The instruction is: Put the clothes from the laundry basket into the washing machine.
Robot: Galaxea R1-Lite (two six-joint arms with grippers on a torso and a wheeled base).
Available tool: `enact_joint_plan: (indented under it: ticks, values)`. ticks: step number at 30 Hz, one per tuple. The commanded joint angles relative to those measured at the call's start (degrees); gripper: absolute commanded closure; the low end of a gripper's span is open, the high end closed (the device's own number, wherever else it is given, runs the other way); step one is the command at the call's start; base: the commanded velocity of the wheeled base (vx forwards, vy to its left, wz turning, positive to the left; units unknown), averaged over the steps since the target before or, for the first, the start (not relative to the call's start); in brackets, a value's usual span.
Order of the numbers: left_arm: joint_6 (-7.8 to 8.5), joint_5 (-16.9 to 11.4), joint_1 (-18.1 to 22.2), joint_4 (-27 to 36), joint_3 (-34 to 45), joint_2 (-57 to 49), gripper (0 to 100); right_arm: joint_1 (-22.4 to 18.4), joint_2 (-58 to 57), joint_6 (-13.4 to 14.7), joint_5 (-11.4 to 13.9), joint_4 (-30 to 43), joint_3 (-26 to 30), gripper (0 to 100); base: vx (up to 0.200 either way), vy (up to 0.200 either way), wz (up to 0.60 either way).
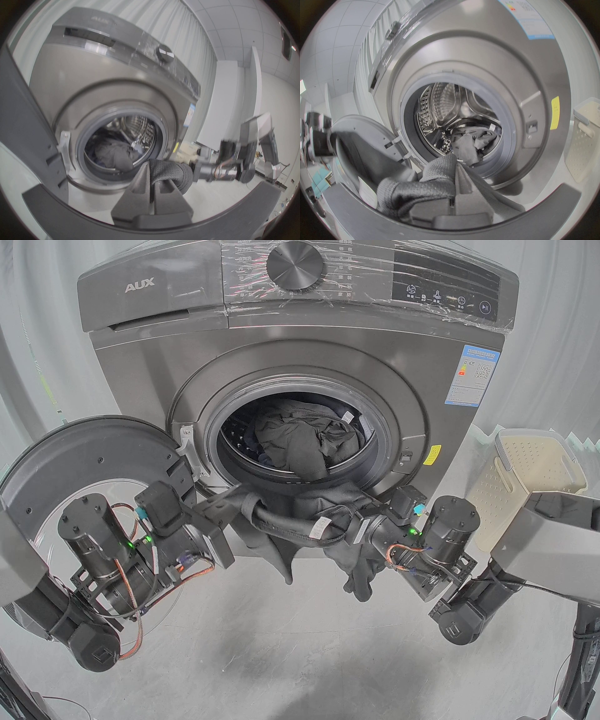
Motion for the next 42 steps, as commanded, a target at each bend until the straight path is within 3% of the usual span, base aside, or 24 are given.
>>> enact_joint_plan:
  ticks: [1,10,11,17,18,20,23,29,31,34,37,39,41,42]
  values:
    - [1.15,-0.6,0.2,-0.2,2.3,6.6,100,1.1,-5.6,0.1,-0.4,0.0,2.3,100,0.0,0.0,0.0]
    - [1.24,-0.5,0.1,-0.3,1.9,10.9,100,3.1,-6.0,0.1,-0.5,0.0,1.9,100,0.0,0.0,0.0]
    - [1.24,-0.5,0.2,-0.3,2.1,10.9,0,3.0,-6.0,0.1,-0.5,0.0,1.8,100,0.0,0.0,0.0]
    - [1.24,-1.3,-0.3,-0.4,5.5,10.1,0,0.8,-5.5,0.2,-0.4,0.5,0.2,100,0.0,0.0,0.0]
    - [1.5,-3.6,-0.8,-0.4,8.3,10.0,0,0.2,-5.5,0.1,-0.4,0.6,-0.8,100,0.0,0.0,0.0]
    - [3.44,-6.8,-1.9,-0.4,11.8,10.5,0,-0.4,-5.3,0.1,-0.4,0.8,-2.4,100,0.0,0.0,0.0]
    - [6.42,-7.9,-1.9,-0.3,14.1,11.9,0,-0.7,-4.6,0.1,-0.4,1.0,-3.9,100,0.0,0.0,0.0]
    - [7.04,-8.4,-1.5,-0.4,15.4,12.7,0,-0.5,-3.8,0.2,-0.4,0.8,-4.1,100,0.0,0.0,0.0]
    - [7.48,-10.3,-1.9,-0.4,17.6,11.8,0,-0.2,-3.9,0.1,-0.4,0.9,-4.2,100,0.0,0.0,0.0]
    - [9.59,-14.5,-1.9,-0.3,18.7,10.4,0,-0.3,-4.0,0.1,-0.4,0.8,-4.4,100,0.0,0.0,0.0]
    - [8.89,-13.2,-1.7,-0.2,14.0,11.1,0,0.0,-3.9,0.2,-0.4,0.6,-4.0,100,0.0,0.0,0.0]
    - [7.48,-10.4,-1.5,-0.2,9.2,13.1,0,0.5,-3.9,0.1,-0.3,0.6,-4.0,100,0.0,0.0,0.0]
    - [7.48,-10.4,-1.5,-0.2,9.2,13.1,0,0.5,-3.9,0.1,-0.3,0.6,-4.0,100,0.0,0.0,0.0]
    - [5.81,-6.3,-2.0,-0.2,2.2,16.4,0,2.5,-4.0,0.1,-0.4,0.7,-3.7,100,0.0,0.0,0.0]
